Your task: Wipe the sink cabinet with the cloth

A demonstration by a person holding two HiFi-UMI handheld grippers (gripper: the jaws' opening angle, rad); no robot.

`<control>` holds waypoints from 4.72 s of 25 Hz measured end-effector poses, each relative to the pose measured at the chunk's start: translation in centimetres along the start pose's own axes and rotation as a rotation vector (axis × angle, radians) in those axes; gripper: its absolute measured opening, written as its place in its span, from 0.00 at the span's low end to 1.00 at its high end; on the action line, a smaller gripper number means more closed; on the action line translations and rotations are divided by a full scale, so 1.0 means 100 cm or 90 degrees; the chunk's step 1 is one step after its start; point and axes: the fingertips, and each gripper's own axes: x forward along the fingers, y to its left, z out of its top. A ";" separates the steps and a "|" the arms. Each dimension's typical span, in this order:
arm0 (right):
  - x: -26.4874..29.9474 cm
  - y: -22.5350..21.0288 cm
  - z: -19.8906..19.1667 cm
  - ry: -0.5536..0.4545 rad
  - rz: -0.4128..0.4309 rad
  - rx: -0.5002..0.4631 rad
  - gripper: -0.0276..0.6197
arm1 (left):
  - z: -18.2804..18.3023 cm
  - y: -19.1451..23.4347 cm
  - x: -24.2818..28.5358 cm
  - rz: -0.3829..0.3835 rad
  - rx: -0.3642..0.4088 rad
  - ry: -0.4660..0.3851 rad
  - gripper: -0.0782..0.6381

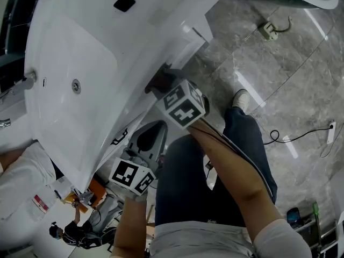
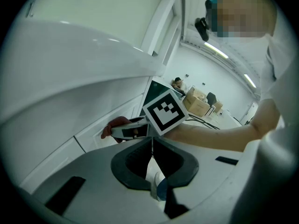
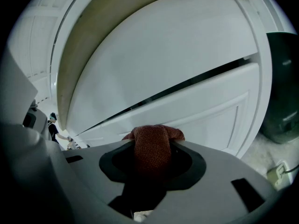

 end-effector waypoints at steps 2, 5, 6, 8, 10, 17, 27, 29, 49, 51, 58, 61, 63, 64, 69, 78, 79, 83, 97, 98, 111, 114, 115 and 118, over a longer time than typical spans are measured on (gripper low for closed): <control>-0.005 -0.013 0.004 -0.007 -0.007 0.007 0.28 | 0.002 -0.002 0.005 -0.002 0.006 0.002 0.13; -0.010 -0.027 0.009 -0.016 -0.008 0.018 0.28 | 0.006 -0.004 0.012 0.000 0.012 0.005 0.13; -0.013 -0.032 0.010 -0.019 -0.009 0.022 0.28 | 0.007 -0.005 0.014 0.001 0.013 0.006 0.13; -0.019 -0.046 0.014 -0.029 -0.018 0.030 0.28 | 0.009 -0.007 0.021 0.001 0.015 0.009 0.13; -0.027 -0.063 0.020 -0.039 -0.032 0.037 0.28 | 0.012 -0.010 0.027 0.001 0.016 0.011 0.13; -0.044 -0.097 0.029 -0.058 -0.048 0.052 0.28 | 0.020 -0.025 0.050 -0.009 0.018 0.015 0.13; -0.045 -0.110 0.028 -0.055 -0.055 0.090 0.28 | 0.020 -0.029 0.060 -0.009 0.003 0.012 0.13; -0.043 -0.114 0.025 -0.053 -0.058 0.095 0.28 | 0.019 -0.030 0.060 -0.009 0.001 0.012 0.13; 0.010 -0.159 -0.046 0.039 -0.107 0.087 0.28 | -0.007 -0.003 0.079 0.006 -0.004 -0.010 0.13; 0.012 -0.161 -0.049 0.040 -0.113 0.083 0.28 | -0.011 0.000 0.076 0.008 -0.007 -0.009 0.13; 0.013 -0.157 -0.051 0.019 -0.126 0.073 0.28 | -0.020 0.004 0.066 0.012 -0.011 -0.016 0.13; 0.015 -0.152 -0.051 0.006 -0.128 0.059 0.28 | -0.023 0.004 0.064 0.007 -0.009 -0.020 0.13; 0.017 -0.149 -0.051 -0.006 -0.126 0.057 0.28 | -0.026 0.005 0.061 0.003 -0.010 -0.020 0.13; 0.018 -0.145 -0.051 -0.012 -0.123 0.056 0.28 | -0.028 0.006 0.059 0.002 -0.010 -0.021 0.13; 0.026 -0.123 -0.055 -0.043 -0.109 0.040 0.28 | -0.038 0.012 0.047 -0.007 -0.009 -0.026 0.13; 0.046 -0.069 -0.066 -0.073 -0.079 -0.016 0.28 | -0.065 0.029 0.018 -0.014 -0.016 -0.024 0.13; 0.049 -0.062 -0.068 -0.071 -0.075 -0.026 0.28 | -0.066 0.030 0.015 -0.016 -0.015 -0.025 0.13; 0.064 -0.026 -0.079 -0.049 -0.044 -0.061 0.28 | -0.071 0.033 0.003 -0.024 -0.011 -0.024 0.13; 0.063 -0.015 -0.073 -0.052 -0.070 -0.037 0.28 | -0.073 0.038 -0.010 -0.037 -0.021 -0.016 0.13; 0.059 -0.014 -0.068 -0.058 -0.070 -0.031 0.28 | -0.071 0.036 -0.011 -0.040 -0.021 -0.013 0.13; 0.012 -0.009 -0.010 -0.142 -0.116 -0.017 0.28 | -0.055 0.017 -0.009 -0.058 -0.022 0.004 0.13; 0.004 -0.009 -0.003 -0.138 -0.119 -0.040 0.28 | -0.052 0.012 -0.008 -0.058 -0.025 0.003 0.13; 0.002 -0.008 -0.003 -0.139 -0.115 -0.041 0.28 | -0.051 0.010 -0.008 -0.058 -0.024 0.003 0.13; -0.006 -0.012 0.001 -0.155 -0.100 -0.024 0.28 | -0.049 0.006 -0.006 -0.056 -0.025 0.003 0.13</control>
